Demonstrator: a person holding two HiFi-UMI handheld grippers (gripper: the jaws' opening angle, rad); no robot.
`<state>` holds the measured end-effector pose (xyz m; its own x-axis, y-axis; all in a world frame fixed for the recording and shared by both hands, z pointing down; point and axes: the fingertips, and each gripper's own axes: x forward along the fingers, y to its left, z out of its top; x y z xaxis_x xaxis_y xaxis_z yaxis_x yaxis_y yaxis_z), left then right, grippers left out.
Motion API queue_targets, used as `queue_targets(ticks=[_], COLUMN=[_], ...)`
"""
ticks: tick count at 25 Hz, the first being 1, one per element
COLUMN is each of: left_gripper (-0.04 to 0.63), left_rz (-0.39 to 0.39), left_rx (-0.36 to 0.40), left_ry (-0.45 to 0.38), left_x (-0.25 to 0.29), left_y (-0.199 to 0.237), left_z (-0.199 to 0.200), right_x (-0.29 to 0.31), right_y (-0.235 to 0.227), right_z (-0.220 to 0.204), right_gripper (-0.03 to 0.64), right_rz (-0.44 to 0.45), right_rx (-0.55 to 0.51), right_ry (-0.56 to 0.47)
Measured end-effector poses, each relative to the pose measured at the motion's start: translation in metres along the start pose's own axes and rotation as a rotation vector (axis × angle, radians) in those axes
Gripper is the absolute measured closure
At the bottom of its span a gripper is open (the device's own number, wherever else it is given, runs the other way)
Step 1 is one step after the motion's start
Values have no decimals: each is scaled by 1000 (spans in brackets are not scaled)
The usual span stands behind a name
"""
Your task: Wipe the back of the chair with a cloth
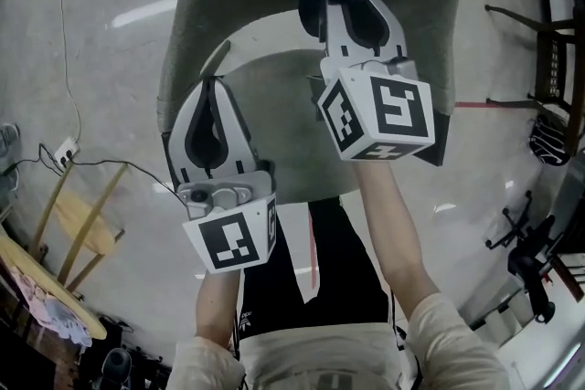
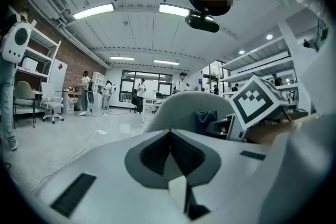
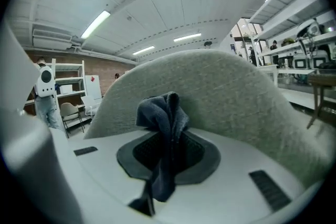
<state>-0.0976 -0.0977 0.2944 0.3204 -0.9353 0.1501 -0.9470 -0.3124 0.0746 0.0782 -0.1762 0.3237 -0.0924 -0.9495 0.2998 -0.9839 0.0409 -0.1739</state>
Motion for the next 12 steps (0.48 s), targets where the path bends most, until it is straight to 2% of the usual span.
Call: queue_targets(ticks=[5, 12], left_gripper=[580, 581], left_rz=[-99, -227], left_rx=[26, 43], left_ry=[-26, -41], left_x=[16, 26], left_y=[-37, -83], left_z=[4, 9], right_x=[-31, -73], right_y=[-55, -103], right_z=[11, 13], right_gripper=[558, 558], right_rz=[-166, -310], right_rx=[56, 93], right_ry=[-63, -104])
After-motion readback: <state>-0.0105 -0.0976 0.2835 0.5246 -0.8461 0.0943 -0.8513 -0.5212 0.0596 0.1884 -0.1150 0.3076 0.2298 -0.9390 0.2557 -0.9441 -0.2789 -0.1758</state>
